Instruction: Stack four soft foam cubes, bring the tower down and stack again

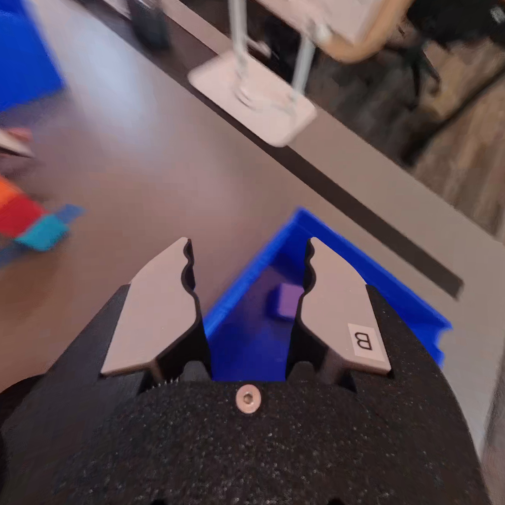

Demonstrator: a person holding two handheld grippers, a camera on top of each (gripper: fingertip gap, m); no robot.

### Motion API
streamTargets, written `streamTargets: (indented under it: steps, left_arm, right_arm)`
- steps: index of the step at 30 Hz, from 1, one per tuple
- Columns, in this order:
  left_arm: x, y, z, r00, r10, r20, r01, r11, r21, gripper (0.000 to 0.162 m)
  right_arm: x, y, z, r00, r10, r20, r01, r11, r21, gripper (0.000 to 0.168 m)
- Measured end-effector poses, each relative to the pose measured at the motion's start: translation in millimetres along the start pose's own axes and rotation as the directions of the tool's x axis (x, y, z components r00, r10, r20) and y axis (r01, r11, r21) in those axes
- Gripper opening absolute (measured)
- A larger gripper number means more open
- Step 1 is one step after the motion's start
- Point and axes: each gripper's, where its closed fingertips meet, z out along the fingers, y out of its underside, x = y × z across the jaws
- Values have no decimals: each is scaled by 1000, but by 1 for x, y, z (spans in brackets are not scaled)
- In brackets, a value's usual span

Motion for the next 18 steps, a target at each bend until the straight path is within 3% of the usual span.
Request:
streamTargets:
  steps: [5, 9, 13, 18]
  left_arm:
    - [5, 5, 3, 1000, 4, -14, -4, 999, -35, 83]
    - [4, 7, 3, 1000, 9, 3, -9, 999, -43, 83]
    - [5, 10, 7, 1000, 15, -8, -16, 997, -70, 78]
    - [15, 18, 13, 997, 71, -42, -76, 989, -130, 78]
  right_arm:
    - [-122, -41, -8, 914, -216, 343, 167, 972, 167, 81]
    - [-189, -40, 14, 816, -349, 462, 282, 936, 209, 82]
    - [-233, -31, 49, 721, -420, 551, 378, 905, 194, 82]
    - [-248, -20, 79, 629, -471, 619, 461, 867, 191, 76]
